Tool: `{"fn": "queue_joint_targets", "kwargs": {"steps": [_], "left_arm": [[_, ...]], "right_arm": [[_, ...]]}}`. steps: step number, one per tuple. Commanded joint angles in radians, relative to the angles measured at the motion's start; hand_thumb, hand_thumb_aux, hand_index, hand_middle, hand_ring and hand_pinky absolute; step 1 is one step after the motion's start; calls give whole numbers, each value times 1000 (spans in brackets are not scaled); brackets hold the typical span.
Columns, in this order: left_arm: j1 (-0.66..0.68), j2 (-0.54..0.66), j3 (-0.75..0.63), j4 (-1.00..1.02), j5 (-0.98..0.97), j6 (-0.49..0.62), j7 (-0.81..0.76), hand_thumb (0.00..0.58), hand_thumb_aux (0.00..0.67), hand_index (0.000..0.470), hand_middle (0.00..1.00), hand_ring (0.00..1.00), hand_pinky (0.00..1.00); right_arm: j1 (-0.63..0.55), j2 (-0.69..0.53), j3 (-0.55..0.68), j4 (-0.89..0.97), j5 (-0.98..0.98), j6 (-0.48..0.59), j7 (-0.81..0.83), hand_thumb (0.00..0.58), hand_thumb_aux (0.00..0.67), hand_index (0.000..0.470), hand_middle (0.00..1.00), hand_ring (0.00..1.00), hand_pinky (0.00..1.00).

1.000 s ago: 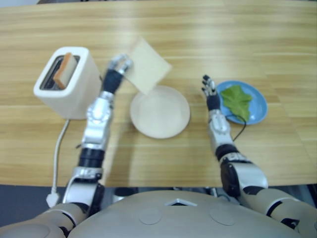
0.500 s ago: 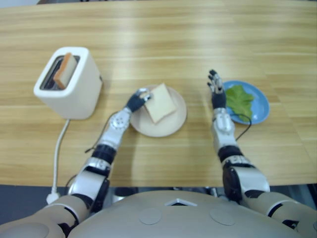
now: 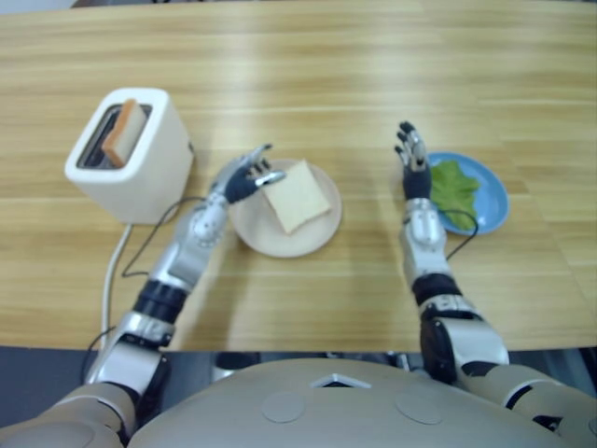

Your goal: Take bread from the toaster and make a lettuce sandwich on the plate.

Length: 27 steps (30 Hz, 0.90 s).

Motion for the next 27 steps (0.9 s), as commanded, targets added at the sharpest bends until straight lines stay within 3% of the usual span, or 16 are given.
{"fn": "queue_joint_targets", "kwargs": {"steps": [1, 6, 10, 15, 18, 22, 27], "left_arm": [[29, 18, 58, -136, 28, -37, 66, 0, 0, 0, 0, 0, 0], [60, 8, 133, -225, 11, -92, 148, 0, 0, 0, 0, 0, 0], [70, -9, 154, -160, -23, -105, 158, 0, 0, 0, 0, 0, 0], [78, -31, 146, -57, -33, -117, 172, 0, 0, 0, 0, 0, 0], [88, -39, 146, -43, -33, -120, 178, 0, 0, 0, 0, 0, 0], [99, -46, 139, -37, -27, -119, 180, 0, 0, 0, 0, 0, 0], [106, -50, 133, -44, -21, -111, 176, 0, 0, 0, 0, 0, 0]], "right_arm": [[23, -15, 36, -121, -46, 1, 3, 0, 0, 0, 0, 0, 0], [76, -128, 23, -395, -186, 51, -35, 0, 0, 0, 0, 0, 0], [94, -333, -29, -478, -419, 149, -147, 0, 0, 0, 0, 0, 0], [54, -591, 33, -316, -676, 266, -297, 0, 0, 0, 0, 0, 0], [6, -679, 107, -183, -764, 302, -352, 0, 0, 0, 0, 0, 0], [-117, -716, 261, 69, -872, 348, -394, 0, 0, 0, 0, 0, 0], [-251, -662, 424, 317, -931, 374, -408, 0, 0, 0, 0, 0, 0]]}}
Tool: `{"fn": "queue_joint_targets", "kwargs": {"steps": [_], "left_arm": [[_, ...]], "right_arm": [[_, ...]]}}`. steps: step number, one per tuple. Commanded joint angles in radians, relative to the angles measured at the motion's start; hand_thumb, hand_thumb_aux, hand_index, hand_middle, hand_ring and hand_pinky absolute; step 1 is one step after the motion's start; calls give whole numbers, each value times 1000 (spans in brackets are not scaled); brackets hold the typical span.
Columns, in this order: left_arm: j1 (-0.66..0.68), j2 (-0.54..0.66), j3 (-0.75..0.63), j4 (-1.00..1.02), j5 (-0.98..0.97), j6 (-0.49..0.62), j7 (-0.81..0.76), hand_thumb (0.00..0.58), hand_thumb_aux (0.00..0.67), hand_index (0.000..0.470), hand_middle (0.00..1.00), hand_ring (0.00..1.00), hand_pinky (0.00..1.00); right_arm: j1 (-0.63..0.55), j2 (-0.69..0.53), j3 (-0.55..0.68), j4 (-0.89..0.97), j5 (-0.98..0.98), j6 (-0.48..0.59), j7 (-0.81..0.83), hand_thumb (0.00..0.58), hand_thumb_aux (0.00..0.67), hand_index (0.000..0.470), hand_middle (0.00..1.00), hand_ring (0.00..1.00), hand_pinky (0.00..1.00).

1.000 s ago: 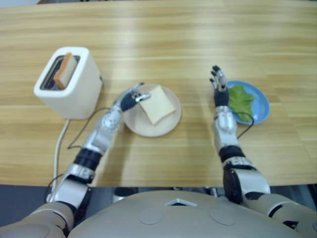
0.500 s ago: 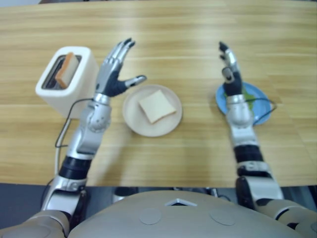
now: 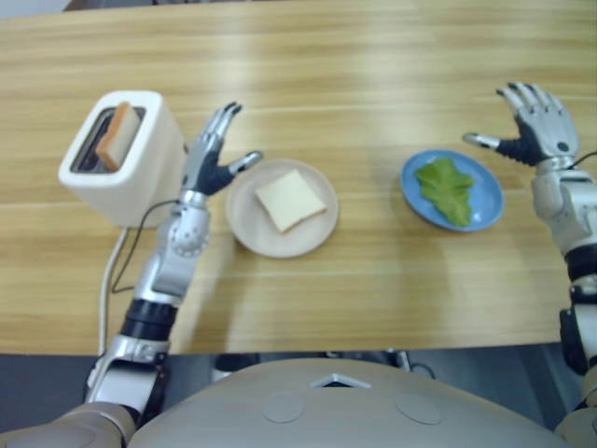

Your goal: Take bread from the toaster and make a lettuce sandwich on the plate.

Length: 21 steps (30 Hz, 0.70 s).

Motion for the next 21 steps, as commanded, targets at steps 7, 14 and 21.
{"fn": "queue_joint_targets", "kwargs": {"steps": [7, 14, 21], "left_arm": [[18, -13, -31, 8, 16, 18, -11, 0, 0, 0, 0, 0, 0], [26, -13, -44, 3, 21, 28, -15, 0, 0, 0, 0, 0, 0], [38, -15, -52, -8, 27, 36, -20, 0, 0, 0, 0, 0, 0]], "right_arm": [[-142, 113, 221, 299, -43, 53, 8, 0, 0, 0, 0, 0, 0], [-163, 145, 278, 351, -25, 86, 42, 0, 0, 0, 0, 0, 0], [-162, 124, 301, 358, -5, 99, 54, 0, 0, 0, 0, 0, 0]]}}
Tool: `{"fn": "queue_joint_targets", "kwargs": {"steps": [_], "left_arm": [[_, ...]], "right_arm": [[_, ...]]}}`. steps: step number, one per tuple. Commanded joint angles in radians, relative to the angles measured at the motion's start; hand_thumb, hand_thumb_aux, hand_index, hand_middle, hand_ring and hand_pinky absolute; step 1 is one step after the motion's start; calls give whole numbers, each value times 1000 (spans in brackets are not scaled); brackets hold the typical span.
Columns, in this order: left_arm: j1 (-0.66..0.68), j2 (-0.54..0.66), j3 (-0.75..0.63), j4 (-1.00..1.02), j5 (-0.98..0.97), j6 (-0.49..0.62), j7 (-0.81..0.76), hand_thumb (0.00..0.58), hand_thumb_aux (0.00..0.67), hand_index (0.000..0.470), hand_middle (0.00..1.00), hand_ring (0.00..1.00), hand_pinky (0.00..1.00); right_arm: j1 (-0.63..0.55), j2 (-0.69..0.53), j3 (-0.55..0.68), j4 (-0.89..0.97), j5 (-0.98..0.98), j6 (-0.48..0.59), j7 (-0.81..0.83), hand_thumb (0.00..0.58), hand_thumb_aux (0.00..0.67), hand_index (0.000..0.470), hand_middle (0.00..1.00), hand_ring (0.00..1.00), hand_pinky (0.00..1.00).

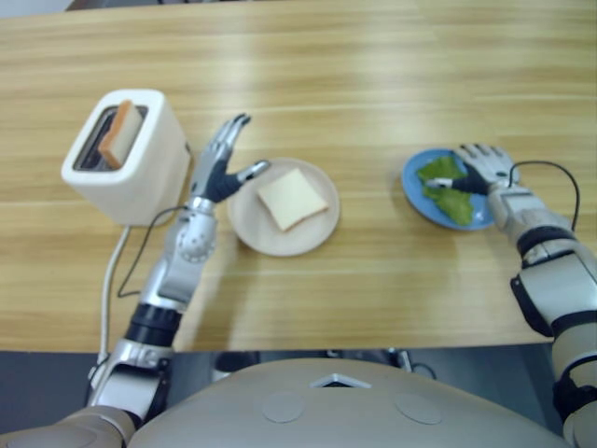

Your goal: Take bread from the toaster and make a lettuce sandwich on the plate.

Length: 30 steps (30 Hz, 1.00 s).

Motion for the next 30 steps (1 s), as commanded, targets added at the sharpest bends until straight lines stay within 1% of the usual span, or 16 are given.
{"fn": "queue_joint_targets", "kwargs": {"steps": [1, 4, 5, 6, 7, 8, 9, 10, 13, 18, 24, 25, 26, 28, 29, 30], "left_arm": [[17, -6, -12, -9, 11, 16, -14, 0, 0, 0, 0, 0, 0], [22, -7, -13, -15, 16, 19, -15, 0, 0, 0, 0, 0, 0], [24, -8, -13, -17, 17, 20, -16, 0, 0, 0, 0, 0, 0], [25, -9, -14, -19, 18, 21, -17, 0, 0, 0, 0, 0, 0], [27, -10, -15, -20, 20, 22, -18, 0, 0, 0, 0, 0, 0], [30, -11, -16, -21, 21, 22, -19, 0, 0, 0, 0, 0, 0], [32, -11, -17, -23, 22, 23, -21, 0, 0, 0, 0, 0, 0], [34, -12, -18, -25, 23, 23, -22, 0, 0, 0, 0, 0, 0], [40, -12, -17, -28, 26, 26, -26, 0, 0, 0, 0, 0, 0], [48, -12, -19, -37, 31, 32, -33, 0, 0, 0, 0, 0, 0], [57, -12, -24, -42, 34, 36, -35, 0, 0, 0, 0, 0, 0], [57, -11, -24, -43, 34, 37, -36, 0, 0, 0, 0, 0, 0], [57, -10, -24, -43, 34, 37, -36, 0, 0, 0, 0, 0, 0], [58, -9, -23, -44, 35, 38, -37, 0, 0, 0, 0, 0, 0], [60, -8, -23, -46, 35, 39, -37, 0, 0, 0, 0, 0, 0], [60, -8, -23, -46, 35, 39, -37, 0, 0, 0, 0, 0, 0]], "right_arm": [[-7, -14, 17, 14, 17, 9, 17, 0, 0, 0, 0, 0, 0], [0, -11, 25, 15, 18, 10, 26, 0, 0, 0, 0, 0, 0], [3, -10, 28, 16, 20, 10, 29, 79, 47, 32, 0, 0, 0], [5, -9, 30, 16, 21, 11, 31, 227, 147, 101, 0, 0, 0], [8, -9, 34, 18, 24, 12, 32, 313, 215, 148, 0, 0, 0], [10, -8, 38, 18, 26, 12, 34, 313, 215, 148, 0, 0, 0], [11, -9, 42, 18, 29, 11, 36, 454, 357, 245, 0, 0, 0], [12, -8, 46, 19, 31, 11, 38, 478, 389, 267, 0, 0, 0], [13, -6, 58, 19, 30, 11, 44, 487, 402, 276, 0, 0, 0], [22, -2, 82, 21, 23, 8, 57, 482, 394, 271, 0, 0, 0], [32, -2, 94, 20, 29, 5, 58, 516, 447, 307, 0, 0, 0], [32, -2, 94, 20, 30, 4, 57, 528, 470, 323, 0, 0, 0], [32, -3, 93, 19, 31, 3, 55, 551, 520, 357, 0, 0, 0], [31, -7, 93, 17, 31, 0, 50, 553, 525, 361, 0, 0, 0], [31, -8, 92, 16, 32, -2, 46, 574, 604, 415, 0, 0, 0], [31, -11, 91, 15, 33, -4, 40, 579, 649, 446, 0, 0, 0]]}}
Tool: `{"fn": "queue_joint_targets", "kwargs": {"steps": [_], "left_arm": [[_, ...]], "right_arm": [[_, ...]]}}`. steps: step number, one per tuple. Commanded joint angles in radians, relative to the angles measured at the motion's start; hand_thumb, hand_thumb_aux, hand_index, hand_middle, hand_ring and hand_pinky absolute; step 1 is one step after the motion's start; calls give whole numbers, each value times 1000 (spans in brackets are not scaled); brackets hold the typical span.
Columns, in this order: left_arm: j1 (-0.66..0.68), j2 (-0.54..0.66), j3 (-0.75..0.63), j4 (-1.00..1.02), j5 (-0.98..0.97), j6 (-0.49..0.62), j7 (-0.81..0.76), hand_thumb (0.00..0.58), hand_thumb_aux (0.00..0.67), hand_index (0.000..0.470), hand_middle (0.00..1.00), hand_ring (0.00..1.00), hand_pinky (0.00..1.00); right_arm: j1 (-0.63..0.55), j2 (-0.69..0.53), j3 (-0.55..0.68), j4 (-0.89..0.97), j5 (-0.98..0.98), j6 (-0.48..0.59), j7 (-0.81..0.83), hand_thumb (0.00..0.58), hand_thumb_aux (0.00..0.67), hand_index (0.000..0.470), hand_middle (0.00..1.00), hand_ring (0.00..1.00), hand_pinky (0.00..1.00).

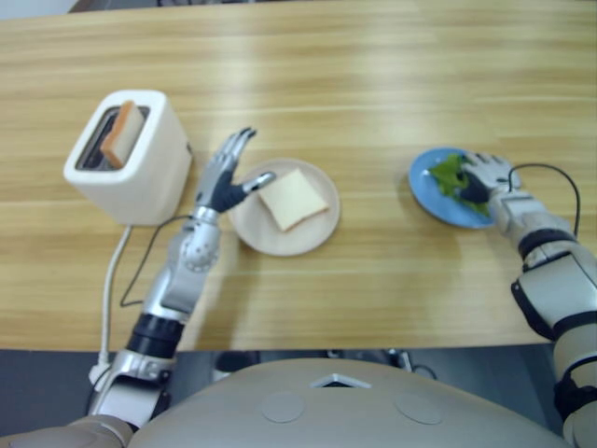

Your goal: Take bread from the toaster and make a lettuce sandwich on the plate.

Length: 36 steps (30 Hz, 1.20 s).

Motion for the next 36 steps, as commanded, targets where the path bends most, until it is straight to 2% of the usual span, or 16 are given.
{"fn": "queue_joint_targets", "kwargs": {"steps": [1, 2, 5, 6, 7, 17, 18, 19, 20, 21, 22, 36], "left_arm": [[10, 4, -4, -12, 11, 13, -12, 0, 0, 0, 0, 0, 0], [10, 4, -5, -10, 11, 13, -12, 0, 0, 0, 0, 0, 0], [7, 3, -9, -2, 13, 11, -11, 0, 0, 0, 0, 0, 0], [7, 3, -9, -1, 13, 11, -11, 0, 0, 0, 0, 0, 0], [8, 4, -8, -3, 14, 12, -11, 0, 0, 0, 0, 0, 0], [9, 6, -10, 9, 16, 10, -7, 0, 0, 0, 0, 0, 0], [9, 6, -11, 9, 16, 10, -7, 0, 0, 0, 0, 0, 0], [9, 6, -12, 9, 17, 10, -7, 0, 0, 0, 0, 0, 0], [9, 6, -12, 10, 17, 10, -7, 0, 0, 0, 0, 0, 0], [11, 6, -12, 9, 17, 10, -7, 0, 0, 0, 0, 0, 0], [12, 6, -12, 8, 18, 11, -7, 0, 0, 0, 0, 0, 0], [26, 1, -23, 6, 28, 14, -8, 0, 0, 0, 0, 0, 0]], "right_arm": [[22, -9, 13, 3, 8, -18, -2, 579, 649, 446, 0, 0, 0], [21, -13, 12, 0, 9, -20, -9, 580, 670, 460, 0, 0, 0], [18, -26, 7, -6, 14, -28, -34, 580, 670, 460, 0, 0, 0], [18, -30, 5, -8, 15, -31, -43, 580, 670, 460, 725, 725, 725], [16, -32, 4, -9, 17, -33, -52, 580, 670, 460, 1000, 1000, 1000], [13, -48, 5, -16, 26, -40, -89, 580, 670, 460, 1000, 1000, 1000], [14, -49, 5, -17, 27, -41, -91, 580, 670, 460, 824, 824, 824], [14, -50, 6, -18, 27, -40, -93, 536, 486, 334, 0, 0, 0], [14, -51, 6, -21, 27, -40, -99, 454, 357, 245, 0, 0, 0], [13, -52, 5, -25, 28, -42, -105, 454, 357, 245, 0, 0, 0], [13, -53, 4, -27, 28, -43, -109, 0, 0, 0, 0, 0, 0], [-32, -64, 17, -30, 15, -34, -105, 0, 0, 0, 0, 0, 0]]}}
